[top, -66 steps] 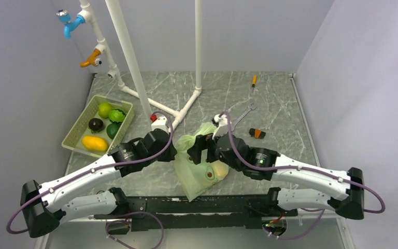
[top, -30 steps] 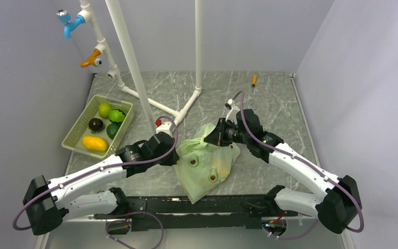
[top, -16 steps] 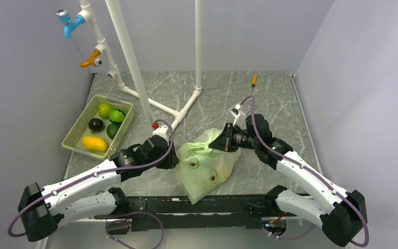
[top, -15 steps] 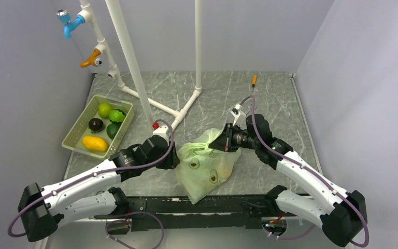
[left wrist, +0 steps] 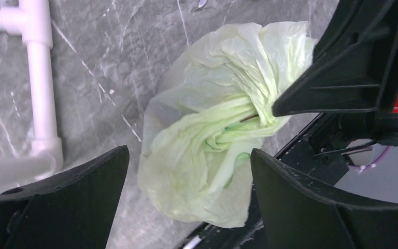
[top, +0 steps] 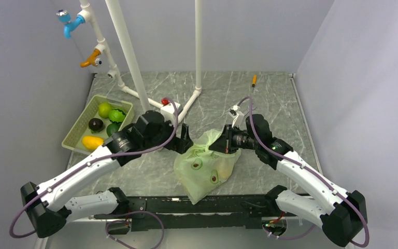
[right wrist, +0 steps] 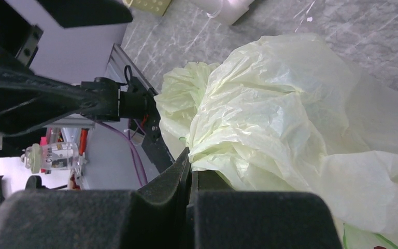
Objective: Take the fake fruits out of the plastic bag
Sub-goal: Untie the plastic bag at the center of the board.
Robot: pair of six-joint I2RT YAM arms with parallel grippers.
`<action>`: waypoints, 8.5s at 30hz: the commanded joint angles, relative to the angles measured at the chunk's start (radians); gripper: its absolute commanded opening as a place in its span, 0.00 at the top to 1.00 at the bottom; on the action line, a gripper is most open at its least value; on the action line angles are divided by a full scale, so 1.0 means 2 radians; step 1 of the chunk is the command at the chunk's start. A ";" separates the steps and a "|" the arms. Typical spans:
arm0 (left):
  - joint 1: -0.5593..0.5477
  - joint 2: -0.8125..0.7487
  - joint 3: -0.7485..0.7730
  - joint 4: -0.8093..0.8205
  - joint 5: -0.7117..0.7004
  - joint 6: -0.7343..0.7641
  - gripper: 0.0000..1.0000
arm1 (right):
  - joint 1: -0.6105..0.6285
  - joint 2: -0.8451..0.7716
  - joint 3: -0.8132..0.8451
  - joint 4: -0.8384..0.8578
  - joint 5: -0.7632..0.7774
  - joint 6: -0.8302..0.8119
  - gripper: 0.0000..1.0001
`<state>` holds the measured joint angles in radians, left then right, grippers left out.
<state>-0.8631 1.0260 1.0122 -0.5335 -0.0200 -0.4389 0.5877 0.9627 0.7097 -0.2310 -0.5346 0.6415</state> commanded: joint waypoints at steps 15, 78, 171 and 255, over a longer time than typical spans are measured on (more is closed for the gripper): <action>0.053 0.126 -0.018 0.134 0.186 0.102 0.14 | -0.002 -0.017 0.025 -0.007 -0.018 -0.028 1.00; 0.076 -0.042 -0.112 0.195 0.046 -0.081 1.00 | 0.336 0.102 0.267 -0.212 0.524 -0.336 0.01; -0.178 0.264 0.386 -0.168 -0.339 0.048 0.01 | -0.017 -0.219 -0.088 0.022 0.080 -0.059 1.00; -0.194 -0.119 -0.229 0.262 -0.121 -0.069 1.00 | -0.018 -0.062 0.273 -0.188 0.138 -0.141 0.01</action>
<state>-1.2526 0.7921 0.5484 -0.0631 -0.2665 -0.5449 0.5503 0.8013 1.2472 -0.7353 -0.0753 0.3470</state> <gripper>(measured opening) 0.010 0.991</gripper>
